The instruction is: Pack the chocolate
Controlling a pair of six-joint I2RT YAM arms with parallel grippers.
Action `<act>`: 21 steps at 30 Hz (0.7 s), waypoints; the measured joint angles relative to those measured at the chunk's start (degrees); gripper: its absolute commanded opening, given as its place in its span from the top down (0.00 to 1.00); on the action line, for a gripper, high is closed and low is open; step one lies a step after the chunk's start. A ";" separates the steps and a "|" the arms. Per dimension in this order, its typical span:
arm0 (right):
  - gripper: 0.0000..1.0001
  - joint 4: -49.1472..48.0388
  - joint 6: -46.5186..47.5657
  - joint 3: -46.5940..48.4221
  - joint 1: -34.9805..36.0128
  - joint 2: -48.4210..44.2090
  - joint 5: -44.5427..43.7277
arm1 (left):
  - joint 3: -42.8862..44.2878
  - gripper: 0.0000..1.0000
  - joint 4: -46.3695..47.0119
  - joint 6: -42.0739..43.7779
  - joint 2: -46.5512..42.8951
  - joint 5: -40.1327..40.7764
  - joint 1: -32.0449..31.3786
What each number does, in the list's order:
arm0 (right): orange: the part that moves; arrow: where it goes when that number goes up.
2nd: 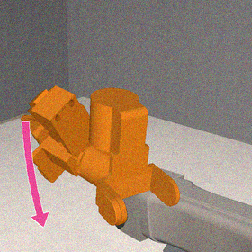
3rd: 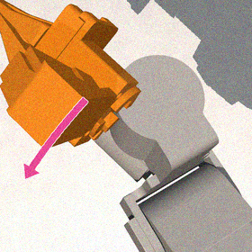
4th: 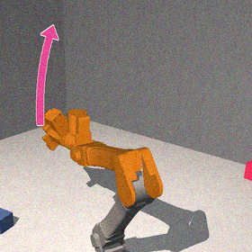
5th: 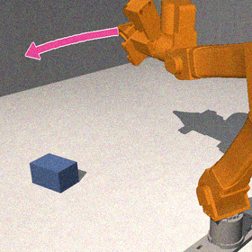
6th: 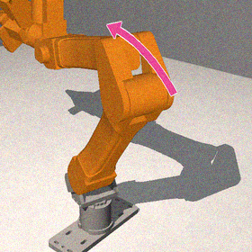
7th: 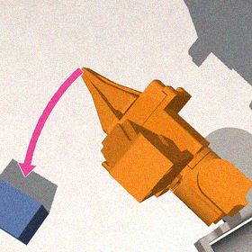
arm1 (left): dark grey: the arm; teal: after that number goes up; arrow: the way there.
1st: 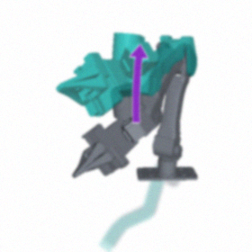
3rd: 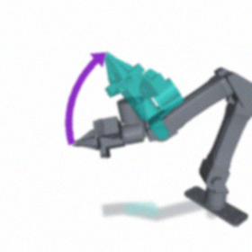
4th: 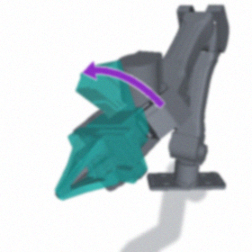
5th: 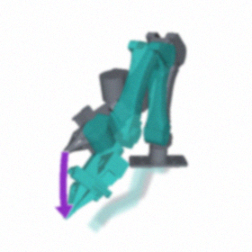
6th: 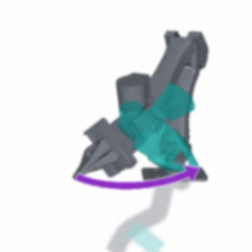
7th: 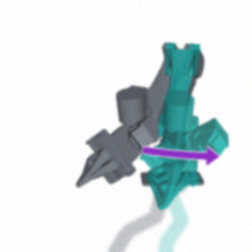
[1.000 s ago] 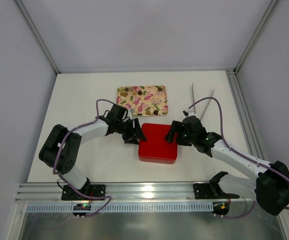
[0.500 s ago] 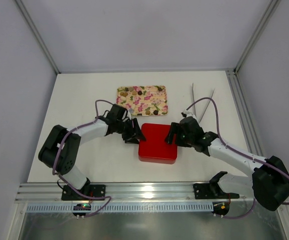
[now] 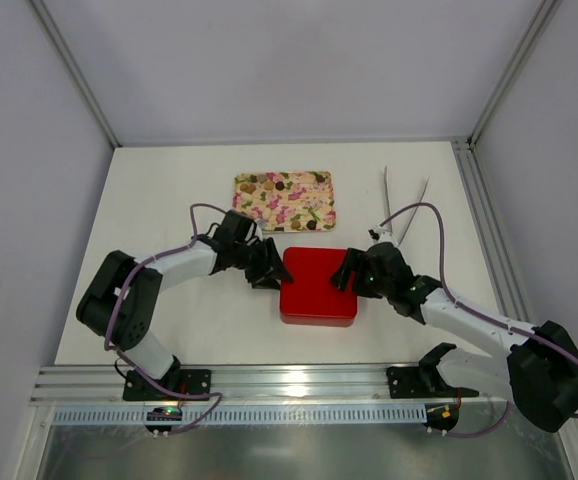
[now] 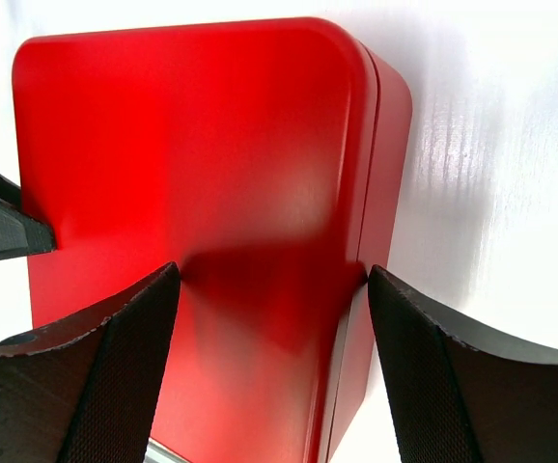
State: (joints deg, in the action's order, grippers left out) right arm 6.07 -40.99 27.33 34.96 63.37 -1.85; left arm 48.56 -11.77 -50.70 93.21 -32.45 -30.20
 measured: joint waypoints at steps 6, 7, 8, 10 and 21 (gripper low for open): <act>0.26 -4.44 -1.86 -4.07 -0.50 -1.64 0.11 | -0.20 0.55 0.68 -1.22 0.61 0.46 -0.81; 0.27 -5.05 -2.10 -4.59 -0.59 -1.90 0.09 | -0.20 0.55 0.76 -1.42 0.63 0.48 -0.85; 0.27 -5.62 -2.34 -5.09 -0.66 -2.10 0.07 | -0.22 0.55 0.83 -1.53 0.68 0.46 -0.87; 0.27 -6.62 -2.78 -5.99 -0.70 -2.67 0.04 | -0.22 0.55 0.85 -1.68 0.70 0.50 -0.92; 0.36 -12.96 -5.68 -10.45 -1.29 -3.91 0.02 | -0.28 0.55 1.01 -1.99 1.16 0.50 -0.98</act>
State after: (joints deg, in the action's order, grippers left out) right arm -6.90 -46.68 16.88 33.67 59.46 -1.83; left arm 48.27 -10.76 -52.69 94.37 -31.94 -31.18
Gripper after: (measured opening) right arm 0.738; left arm 0.458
